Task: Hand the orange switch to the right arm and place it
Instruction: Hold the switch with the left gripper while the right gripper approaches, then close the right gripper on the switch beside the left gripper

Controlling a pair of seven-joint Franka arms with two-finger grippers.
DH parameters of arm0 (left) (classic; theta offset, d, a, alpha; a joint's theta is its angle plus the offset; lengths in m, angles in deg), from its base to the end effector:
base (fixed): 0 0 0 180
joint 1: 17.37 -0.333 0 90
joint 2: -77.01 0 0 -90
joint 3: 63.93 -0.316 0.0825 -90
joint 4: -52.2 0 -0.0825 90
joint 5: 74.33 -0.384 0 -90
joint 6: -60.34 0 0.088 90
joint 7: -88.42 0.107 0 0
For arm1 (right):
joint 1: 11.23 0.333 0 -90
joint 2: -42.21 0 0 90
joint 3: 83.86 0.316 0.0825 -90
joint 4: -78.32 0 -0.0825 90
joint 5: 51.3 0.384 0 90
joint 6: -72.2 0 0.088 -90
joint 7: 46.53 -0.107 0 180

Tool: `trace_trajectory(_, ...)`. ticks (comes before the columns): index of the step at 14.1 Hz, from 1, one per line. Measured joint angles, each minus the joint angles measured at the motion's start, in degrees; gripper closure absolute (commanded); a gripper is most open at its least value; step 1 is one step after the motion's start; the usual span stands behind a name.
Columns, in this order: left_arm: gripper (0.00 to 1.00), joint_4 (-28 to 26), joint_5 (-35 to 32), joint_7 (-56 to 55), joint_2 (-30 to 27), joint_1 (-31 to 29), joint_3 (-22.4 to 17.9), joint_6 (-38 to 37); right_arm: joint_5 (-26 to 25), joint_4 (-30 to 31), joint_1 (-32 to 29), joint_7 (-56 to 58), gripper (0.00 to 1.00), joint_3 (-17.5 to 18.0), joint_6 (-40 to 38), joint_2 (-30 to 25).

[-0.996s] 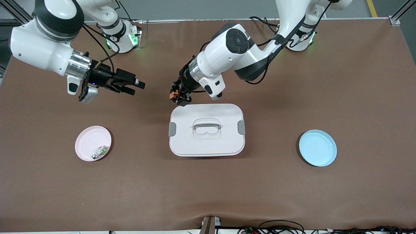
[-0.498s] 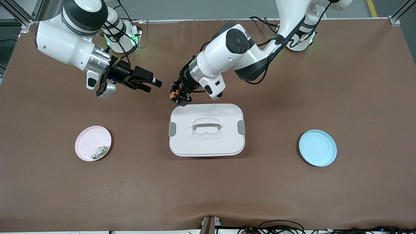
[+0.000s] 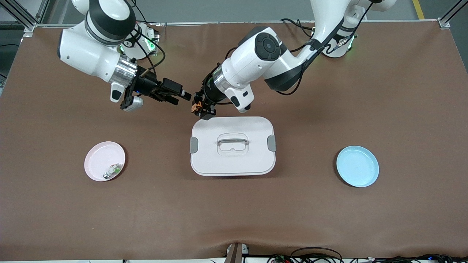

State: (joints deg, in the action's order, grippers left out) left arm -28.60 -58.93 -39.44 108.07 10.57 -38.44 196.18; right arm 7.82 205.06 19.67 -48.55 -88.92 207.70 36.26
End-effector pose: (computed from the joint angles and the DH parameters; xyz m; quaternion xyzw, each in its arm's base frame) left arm 0.4943 -0.5509 0.4632 0.6758 0.6690 -0.2161 0.2215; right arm 0.4789 0.2426 0.4540 -0.9054 0.1208 -0.0121 0.4068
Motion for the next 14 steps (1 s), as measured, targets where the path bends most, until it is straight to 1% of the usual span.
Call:
trace_trajectory(3,0.86,0.05,0.0,0.0,0.0,0.0,-0.01,0.0,2.78,-0.01,2.2,-0.09,0.0,0.01,2.24,1.33)
trace_trajectory(8,0.86,0.06,0.0,0.0,0.0,-0.02,-0.09,-0.33,3.4,-0.18,3.82,-1.34,0.0,0.0,3.54,2.67)
trace_trajectory(14,0.86,0.25,0.0,0.0,-0.03,-0.01,-0.09,-0.42,3.61,-1.9,4.15,-3.46,0.0,0.0,3.61,3.65)
